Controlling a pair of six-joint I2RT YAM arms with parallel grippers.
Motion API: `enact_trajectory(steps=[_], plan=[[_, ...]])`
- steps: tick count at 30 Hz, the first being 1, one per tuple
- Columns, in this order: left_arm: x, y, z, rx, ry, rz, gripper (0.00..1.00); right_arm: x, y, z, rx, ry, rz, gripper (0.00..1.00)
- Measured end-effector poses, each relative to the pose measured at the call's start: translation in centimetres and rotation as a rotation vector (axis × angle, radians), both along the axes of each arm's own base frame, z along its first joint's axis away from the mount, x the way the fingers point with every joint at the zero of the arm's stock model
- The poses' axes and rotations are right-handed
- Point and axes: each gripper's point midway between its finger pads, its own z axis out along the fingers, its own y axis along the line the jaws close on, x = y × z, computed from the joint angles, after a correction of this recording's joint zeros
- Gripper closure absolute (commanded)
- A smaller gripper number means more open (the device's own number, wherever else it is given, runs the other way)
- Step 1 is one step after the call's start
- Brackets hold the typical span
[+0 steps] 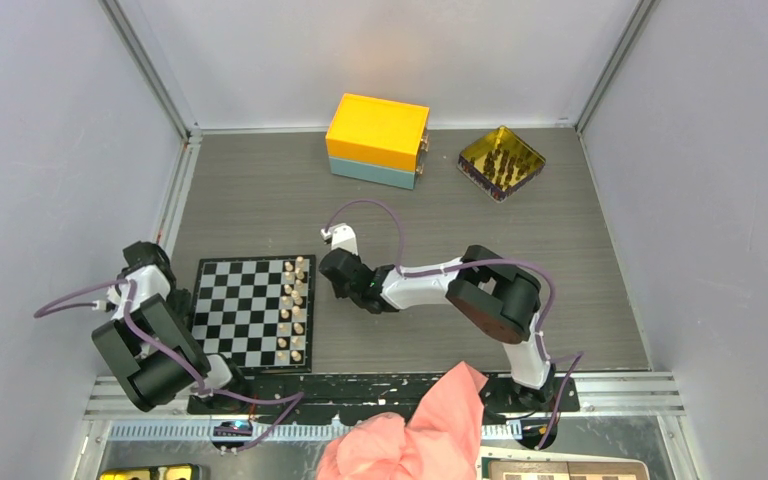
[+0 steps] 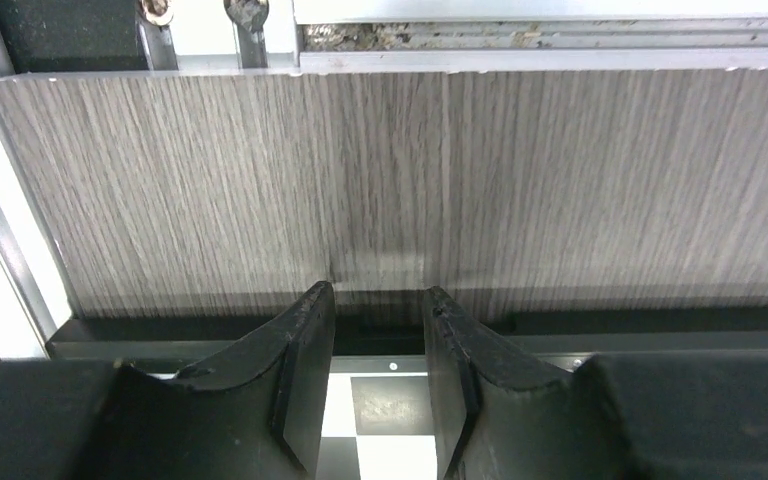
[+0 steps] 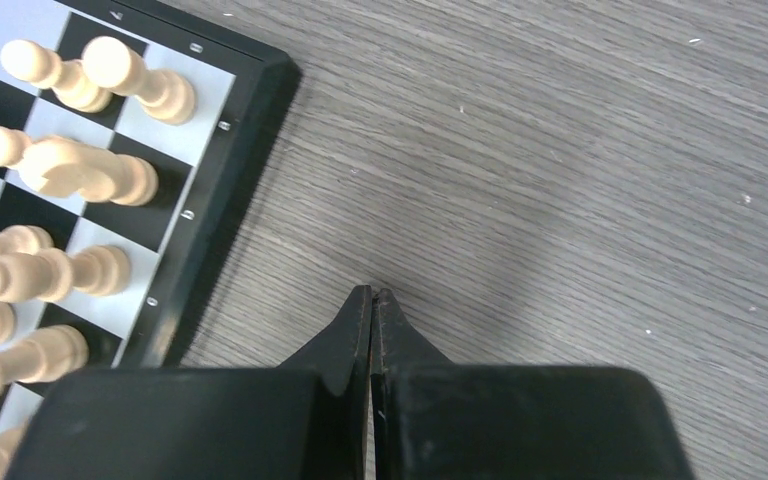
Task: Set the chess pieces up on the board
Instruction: Move the chessboard to the center of the board.
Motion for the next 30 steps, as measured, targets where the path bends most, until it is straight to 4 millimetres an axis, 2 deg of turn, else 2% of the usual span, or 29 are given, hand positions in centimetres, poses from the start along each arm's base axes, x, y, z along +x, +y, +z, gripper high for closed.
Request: enact_trajectory(steps=[6, 13, 18, 30], plan=[[-0.1, -1.1, -0.7, -0.017, -0.005, -0.017, 0.62, -0.6, 1.3, 0.0, 0.028, -0.006, 0.020, 1.00], [0.3, -2.3, -0.8, -0.016, -0.028, -0.049, 0.63, -2.7, 2.6, 0.0, 0.038, -0.007, 0.053, 1.00], [1.5, -3.5, -0.3, 0.003, -0.059, -0.087, 0.64, -3.2, 1.7, -0.1, 0.054, -0.013, 0.019, 1.00], [3.8, -8.1, 0.1, 0.060, -0.071, -0.250, 0.65, -3.3, -2.6, -0.2, 0.019, -0.038, -0.092, 1.00]])
